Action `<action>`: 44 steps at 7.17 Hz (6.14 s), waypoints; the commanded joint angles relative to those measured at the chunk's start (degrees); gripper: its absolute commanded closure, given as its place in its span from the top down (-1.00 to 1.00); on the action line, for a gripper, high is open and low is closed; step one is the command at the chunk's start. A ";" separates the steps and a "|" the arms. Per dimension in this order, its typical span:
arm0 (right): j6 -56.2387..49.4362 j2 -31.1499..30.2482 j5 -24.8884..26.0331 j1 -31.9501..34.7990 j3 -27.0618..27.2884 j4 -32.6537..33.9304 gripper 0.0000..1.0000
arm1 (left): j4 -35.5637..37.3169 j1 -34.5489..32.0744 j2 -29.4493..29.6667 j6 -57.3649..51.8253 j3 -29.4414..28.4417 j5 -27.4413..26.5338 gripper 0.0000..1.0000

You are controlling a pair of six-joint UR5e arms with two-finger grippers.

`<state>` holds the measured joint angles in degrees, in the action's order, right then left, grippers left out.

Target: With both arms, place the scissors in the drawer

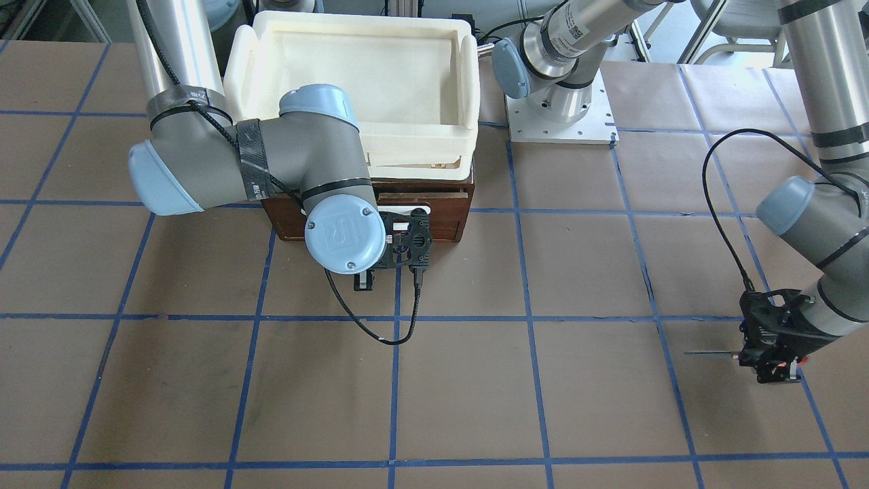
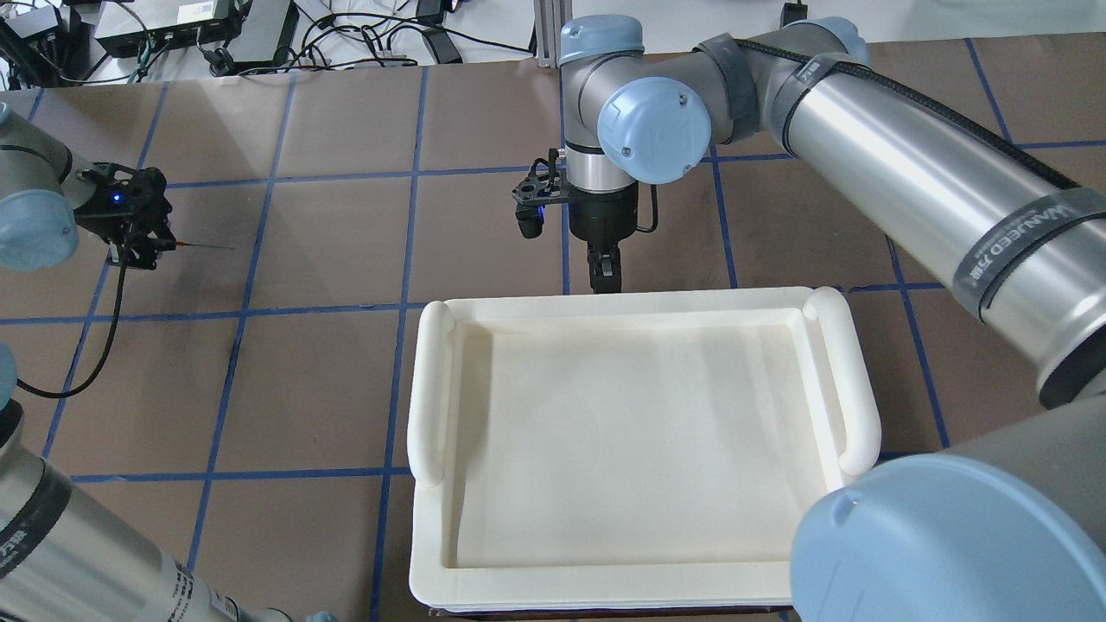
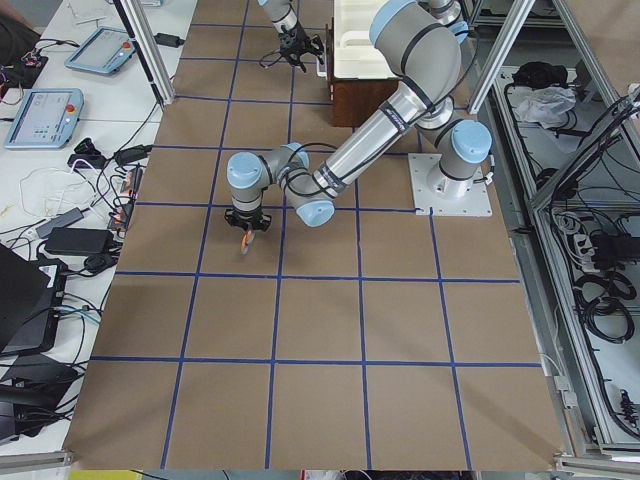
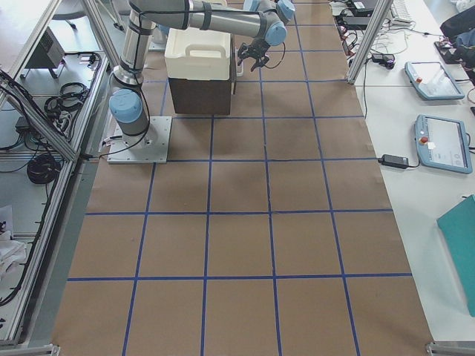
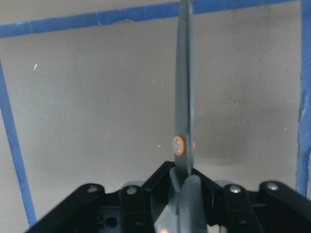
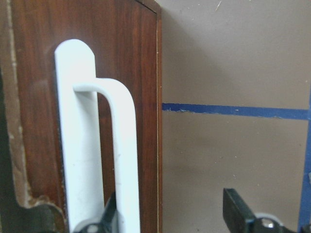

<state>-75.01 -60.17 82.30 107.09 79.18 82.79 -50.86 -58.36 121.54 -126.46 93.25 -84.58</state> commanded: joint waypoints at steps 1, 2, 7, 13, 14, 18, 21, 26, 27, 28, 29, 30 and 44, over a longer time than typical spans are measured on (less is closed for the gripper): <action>0.04 1.90 0.23 -0.21 -2.88 1.32 0.49 | -1.33 -0.62 -1.21 0.07 0.00 0.03 -0.66; -0.05 1.90 0.23 -0.39 -2.98 1.32 0.49 | -2.30 -0.79 -1.82 0.24 0.00 0.03 -0.66; -0.40 5.14 0.49 -1.45 -6.92 6.42 0.50 | -5.03 -3.50 -4.02 1.21 -0.09 -0.15 -0.67; -0.93 7.61 0.67 -3.03 -12.20 6.86 0.51 | -6.62 -3.78 -5.61 1.21 -0.09 -0.24 -0.67; -0.93 7.88 2.15 -3.03 -12.29 6.86 0.50 | -6.70 -3.78 -5.61 1.21 -0.09 -0.24 -0.67; -2.41 9.28 2.25 -3.03 -13.61 11.16 0.49 | -6.53 -3.70 -5.43 1.04 -0.09 -0.15 -0.68; -4.71 9.37 3.47 -3.12 -13.70 13.09 0.49 | -7.22 -3.78 -5.52 0.77 -1.66 -0.41 -0.69; -1.82 6.31 2.16 -6.09 -13.35 12.84 0.59 | -15.75 -9.74 -12.10 6.12 -1.76 -0.50 -0.69; 1.76 4.38 1.99 -6.80 -13.43 13.10 0.63 | -17.58 -11.15 -13.42 8.48 -1.76 -0.15 -0.69; 7.89 1.06 0.68 -8.03 -13.17 13.10 0.99 | -18.91 -14.21 -15.35 13.55 -1.76 0.02 -0.69; 9.86 -2.63 1.45 -9.43 -11.61 12.49 1.00 | -19.97 -18.33 -16.58 21.52 -1.76 -0.41 -0.69; 13.88 -7.02 1.81 -11.27 -7.33 12.40 1.00 | -21.37 -22.64 -18.51 31.17 -2.02 0.02 -0.69; 78.64 -32.72 5.86 -17.18 9.59 -3.25 1.00 | -14.53 -56.34 -14.66 77.77 0.61 -0.24 0.84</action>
<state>-2.05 -92.14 88.36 89.91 88.88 79.09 -66.02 -114.51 106.57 -48.82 93.57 -84.88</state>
